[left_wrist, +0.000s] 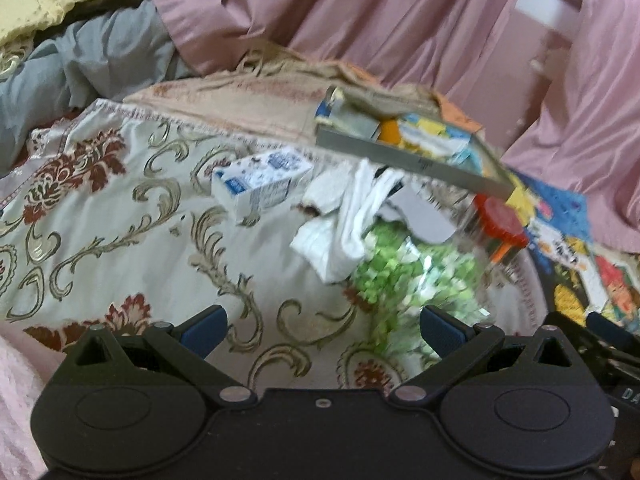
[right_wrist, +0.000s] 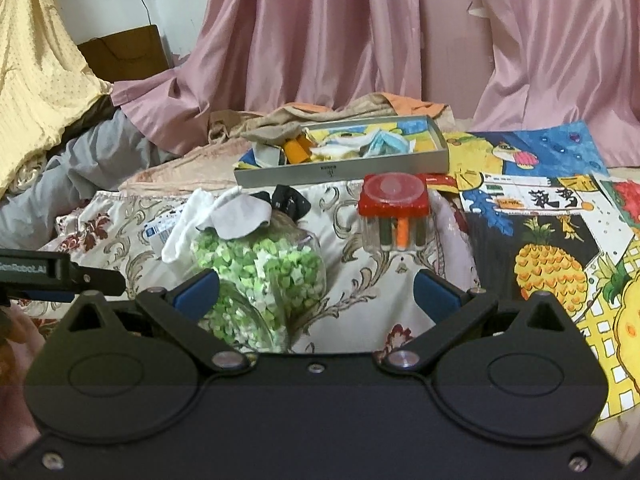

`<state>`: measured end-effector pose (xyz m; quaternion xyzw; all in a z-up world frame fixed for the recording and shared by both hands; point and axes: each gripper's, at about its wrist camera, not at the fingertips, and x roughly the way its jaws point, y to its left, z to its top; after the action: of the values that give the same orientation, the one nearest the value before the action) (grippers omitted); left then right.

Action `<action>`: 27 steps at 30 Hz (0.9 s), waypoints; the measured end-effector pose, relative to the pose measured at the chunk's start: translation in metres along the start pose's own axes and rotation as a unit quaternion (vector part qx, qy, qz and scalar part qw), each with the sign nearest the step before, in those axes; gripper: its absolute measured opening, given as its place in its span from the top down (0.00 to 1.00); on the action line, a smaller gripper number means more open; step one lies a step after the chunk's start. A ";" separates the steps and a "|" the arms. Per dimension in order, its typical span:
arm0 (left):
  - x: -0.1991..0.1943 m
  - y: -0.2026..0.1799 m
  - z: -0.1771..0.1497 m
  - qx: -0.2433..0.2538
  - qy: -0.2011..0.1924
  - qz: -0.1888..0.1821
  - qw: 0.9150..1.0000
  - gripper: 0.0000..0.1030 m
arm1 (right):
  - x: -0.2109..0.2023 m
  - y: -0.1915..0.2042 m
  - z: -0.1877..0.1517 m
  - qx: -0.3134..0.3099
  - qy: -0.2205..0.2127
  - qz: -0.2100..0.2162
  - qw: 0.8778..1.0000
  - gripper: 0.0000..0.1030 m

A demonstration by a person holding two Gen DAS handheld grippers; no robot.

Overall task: Organize soft objects
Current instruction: 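Lift both tools away and move them toward the white socks and cloth, then grasp the white socks with the left gripper while the right gripper grasps the white cloth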

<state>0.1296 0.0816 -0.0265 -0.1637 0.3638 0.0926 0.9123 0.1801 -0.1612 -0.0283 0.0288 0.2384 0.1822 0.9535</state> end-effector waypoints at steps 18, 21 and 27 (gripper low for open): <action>0.019 0.006 0.005 -0.026 0.039 0.062 0.997 0.01 | 0.033 0.001 -0.002 0.003 0.030 0.028 0.999 0.00; 0.024 0.012 0.010 -0.048 0.034 0.060 0.996 0.01 | 0.043 0.002 0.005 0.010 0.022 0.044 0.999 0.00; 0.040 0.019 0.024 -0.072 0.018 0.017 0.997 0.01 | 0.074 0.005 0.018 -0.003 0.013 0.068 0.998 0.00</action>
<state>0.1679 0.1096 -0.0423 -0.2247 0.3756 0.1308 0.8896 0.2479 -0.1290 -0.0445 0.0397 0.2482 0.2475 0.9357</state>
